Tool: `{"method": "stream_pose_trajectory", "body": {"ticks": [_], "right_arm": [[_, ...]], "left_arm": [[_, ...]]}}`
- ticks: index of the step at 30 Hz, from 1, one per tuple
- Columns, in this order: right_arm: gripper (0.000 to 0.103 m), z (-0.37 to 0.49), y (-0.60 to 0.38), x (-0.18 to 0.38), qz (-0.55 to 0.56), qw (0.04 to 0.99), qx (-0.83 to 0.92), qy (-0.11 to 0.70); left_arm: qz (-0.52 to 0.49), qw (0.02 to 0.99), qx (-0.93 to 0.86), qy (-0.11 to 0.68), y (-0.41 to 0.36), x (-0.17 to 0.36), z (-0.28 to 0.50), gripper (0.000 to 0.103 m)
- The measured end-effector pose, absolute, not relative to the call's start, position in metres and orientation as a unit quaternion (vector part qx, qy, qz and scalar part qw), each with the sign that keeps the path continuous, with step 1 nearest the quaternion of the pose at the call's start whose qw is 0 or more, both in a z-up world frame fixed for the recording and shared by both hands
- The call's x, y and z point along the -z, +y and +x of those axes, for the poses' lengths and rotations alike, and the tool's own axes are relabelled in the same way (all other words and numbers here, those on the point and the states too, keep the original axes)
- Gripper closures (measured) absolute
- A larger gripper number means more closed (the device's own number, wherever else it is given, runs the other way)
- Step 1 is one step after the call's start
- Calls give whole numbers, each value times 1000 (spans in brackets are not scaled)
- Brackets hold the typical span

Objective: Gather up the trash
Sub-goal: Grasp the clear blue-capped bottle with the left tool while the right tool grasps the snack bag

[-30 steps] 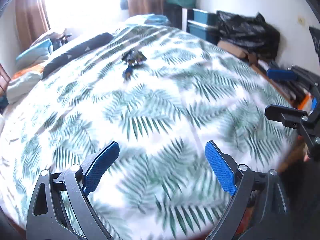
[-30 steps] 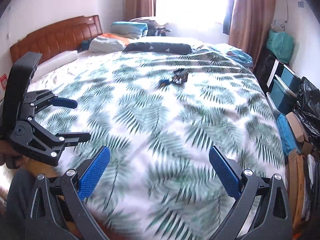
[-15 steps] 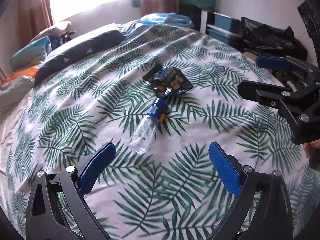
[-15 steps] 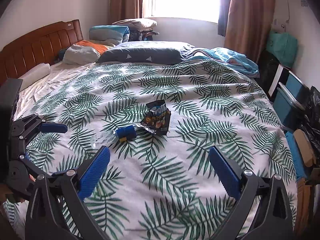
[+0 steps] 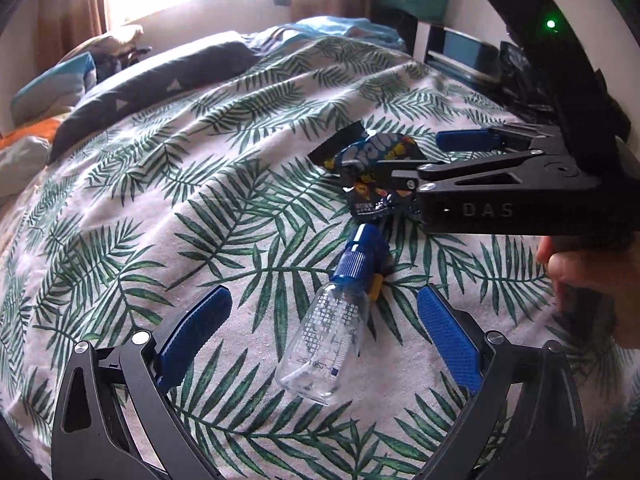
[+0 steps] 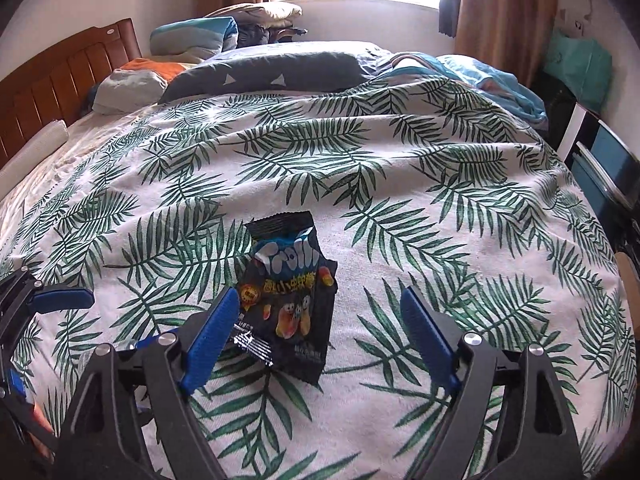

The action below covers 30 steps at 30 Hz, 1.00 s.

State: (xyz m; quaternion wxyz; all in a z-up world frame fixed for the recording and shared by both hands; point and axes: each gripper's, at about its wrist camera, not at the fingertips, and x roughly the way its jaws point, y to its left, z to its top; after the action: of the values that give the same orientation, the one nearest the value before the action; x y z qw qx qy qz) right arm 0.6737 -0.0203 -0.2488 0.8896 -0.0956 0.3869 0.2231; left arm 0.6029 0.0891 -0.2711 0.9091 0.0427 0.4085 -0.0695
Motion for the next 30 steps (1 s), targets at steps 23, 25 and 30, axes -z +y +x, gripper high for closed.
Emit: {"method": "stream_pose_trajectory", "body": {"ticks": [23,25,30], "right_arm": [[94,651,-34,245,-107,881,-245,391],[95,642,-39,243,-108,880,-246,391],[95,612,-53,239,-110,876,-254,395]], "left_arm": [[86,896,91,426,66,275,594,66],[83,897,91,425,66,273,586,66],[77,894,96,430,64,269,564,66]]}}
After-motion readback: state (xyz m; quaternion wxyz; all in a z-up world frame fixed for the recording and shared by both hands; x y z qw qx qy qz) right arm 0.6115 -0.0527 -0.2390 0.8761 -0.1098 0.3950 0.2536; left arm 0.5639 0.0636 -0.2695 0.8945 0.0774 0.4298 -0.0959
